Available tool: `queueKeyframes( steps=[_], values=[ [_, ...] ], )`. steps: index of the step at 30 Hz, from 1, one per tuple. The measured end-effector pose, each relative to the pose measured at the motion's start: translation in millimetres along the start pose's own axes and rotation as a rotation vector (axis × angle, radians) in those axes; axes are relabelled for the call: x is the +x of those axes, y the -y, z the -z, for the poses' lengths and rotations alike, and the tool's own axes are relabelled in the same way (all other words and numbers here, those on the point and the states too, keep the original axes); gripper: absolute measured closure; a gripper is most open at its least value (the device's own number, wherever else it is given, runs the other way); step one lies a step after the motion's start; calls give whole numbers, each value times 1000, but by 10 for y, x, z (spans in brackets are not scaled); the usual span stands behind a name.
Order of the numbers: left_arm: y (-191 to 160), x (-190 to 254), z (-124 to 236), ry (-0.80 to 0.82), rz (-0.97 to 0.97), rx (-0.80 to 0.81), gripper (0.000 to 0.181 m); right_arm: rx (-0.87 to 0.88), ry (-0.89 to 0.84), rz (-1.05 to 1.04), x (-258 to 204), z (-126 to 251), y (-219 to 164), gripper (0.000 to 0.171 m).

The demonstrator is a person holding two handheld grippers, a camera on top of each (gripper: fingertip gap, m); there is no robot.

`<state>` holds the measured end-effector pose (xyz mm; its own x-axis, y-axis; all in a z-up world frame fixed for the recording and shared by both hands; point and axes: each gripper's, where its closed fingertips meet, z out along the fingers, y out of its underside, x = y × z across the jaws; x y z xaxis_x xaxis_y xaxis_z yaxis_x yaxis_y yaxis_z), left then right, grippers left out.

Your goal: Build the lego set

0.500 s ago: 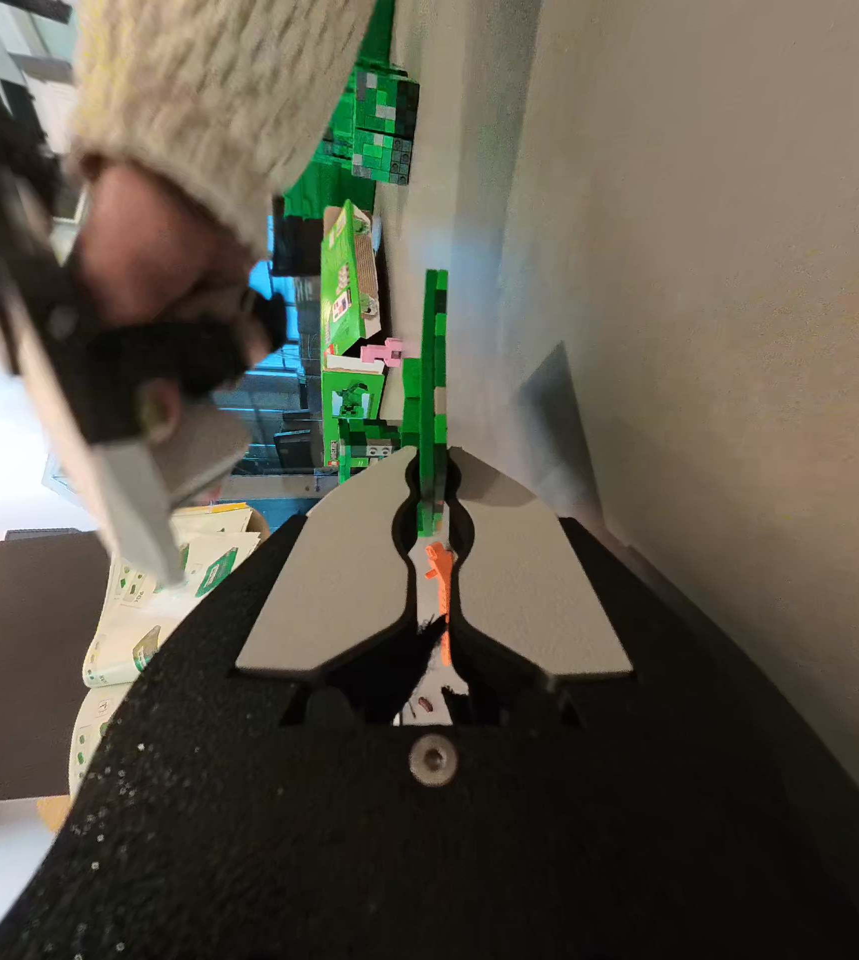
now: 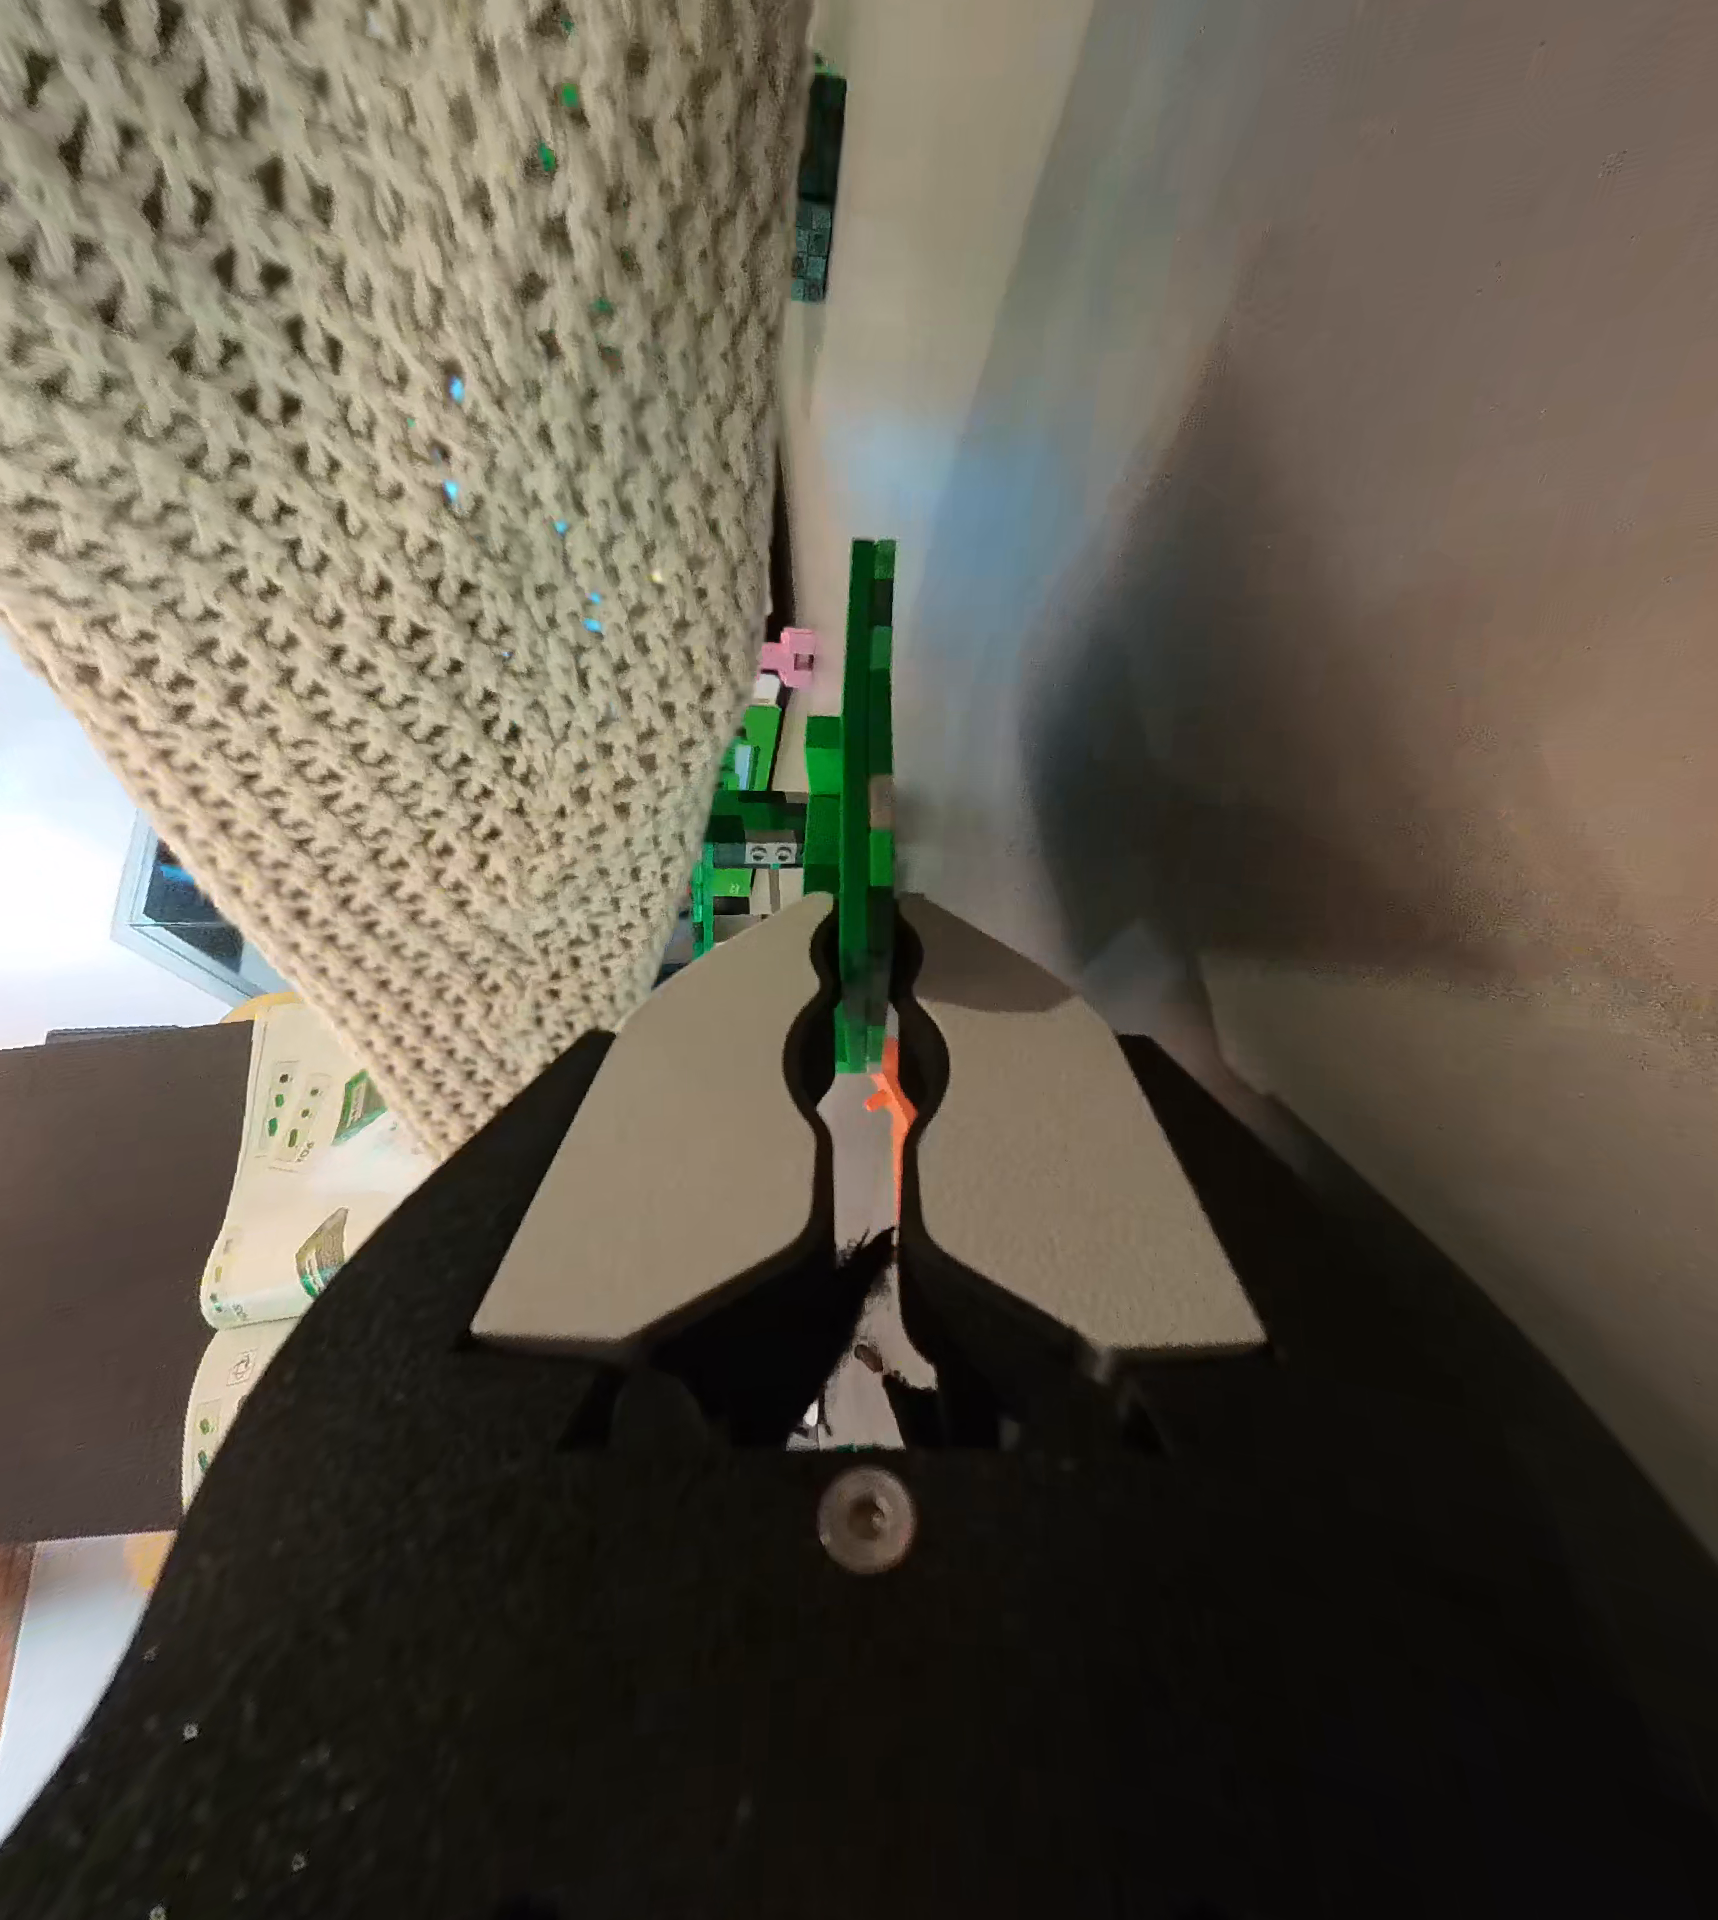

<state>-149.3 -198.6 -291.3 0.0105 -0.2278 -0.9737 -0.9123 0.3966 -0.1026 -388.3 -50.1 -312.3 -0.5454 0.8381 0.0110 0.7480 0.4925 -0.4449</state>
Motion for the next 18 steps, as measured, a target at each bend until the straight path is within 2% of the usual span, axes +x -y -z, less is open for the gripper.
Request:
queueKeyframes(
  steps=[7,10,11,12,15,18],
  values=[
    [-12,19,-28,-10,-9,-3,175,-50,-35,84,194,-132,-40,148],
    [-21,24,-37,-13,-10,-8,175,-23,-6,57,188,-190,40,139],
    [-20,28,-38,-15,-12,-8,175,-34,8,57,179,-211,37,142],
    [-20,29,-38,-16,-16,-9,175,-49,4,66,187,-229,24,158],
    [-56,17,-40,-9,-19,-30,175,-37,-19,100,161,-187,82,160],
    [-98,8,-47,-7,-6,-47,175,47,-62,194,-94,71,241,160]
  ],
)
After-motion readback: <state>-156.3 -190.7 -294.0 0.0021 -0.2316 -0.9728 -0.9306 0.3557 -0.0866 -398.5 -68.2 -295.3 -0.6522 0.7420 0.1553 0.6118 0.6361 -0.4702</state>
